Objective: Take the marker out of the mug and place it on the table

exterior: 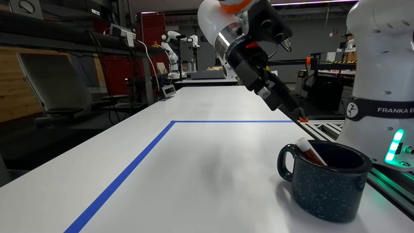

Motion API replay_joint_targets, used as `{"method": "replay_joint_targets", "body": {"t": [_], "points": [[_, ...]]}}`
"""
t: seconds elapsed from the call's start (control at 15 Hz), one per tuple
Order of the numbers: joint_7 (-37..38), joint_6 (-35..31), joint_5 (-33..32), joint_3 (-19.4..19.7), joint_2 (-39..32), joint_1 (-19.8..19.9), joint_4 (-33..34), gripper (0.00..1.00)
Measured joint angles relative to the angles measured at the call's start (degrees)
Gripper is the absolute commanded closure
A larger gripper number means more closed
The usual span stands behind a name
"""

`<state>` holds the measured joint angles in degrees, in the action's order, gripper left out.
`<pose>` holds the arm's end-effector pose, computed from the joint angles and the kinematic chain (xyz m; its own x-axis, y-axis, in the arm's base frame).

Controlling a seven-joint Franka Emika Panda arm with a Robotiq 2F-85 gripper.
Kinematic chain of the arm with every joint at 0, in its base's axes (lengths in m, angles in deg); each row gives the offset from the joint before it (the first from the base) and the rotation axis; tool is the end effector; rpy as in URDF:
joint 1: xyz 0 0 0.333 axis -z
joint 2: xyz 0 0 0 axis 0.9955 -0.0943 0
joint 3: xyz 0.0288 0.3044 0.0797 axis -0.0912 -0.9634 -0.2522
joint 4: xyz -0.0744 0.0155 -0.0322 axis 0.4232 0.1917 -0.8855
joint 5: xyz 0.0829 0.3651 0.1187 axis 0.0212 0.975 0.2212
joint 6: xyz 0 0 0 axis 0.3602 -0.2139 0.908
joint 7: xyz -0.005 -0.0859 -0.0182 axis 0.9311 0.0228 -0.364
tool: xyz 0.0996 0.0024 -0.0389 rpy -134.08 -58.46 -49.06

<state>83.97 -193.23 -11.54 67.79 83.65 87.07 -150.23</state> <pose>0.3280 0.0226 0.2529 0.6558 -0.2650 -0.7069 -0.5881 -0.7665 -0.2582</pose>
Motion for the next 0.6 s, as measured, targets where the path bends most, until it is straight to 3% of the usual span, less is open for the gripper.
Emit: {"method": "replay_joint_targets", "body": {"t": [0.6], "points": [[0.4, -3.7, 1.4, -2.8, -4.2, -2.5, 0.0, 0.00]]}}
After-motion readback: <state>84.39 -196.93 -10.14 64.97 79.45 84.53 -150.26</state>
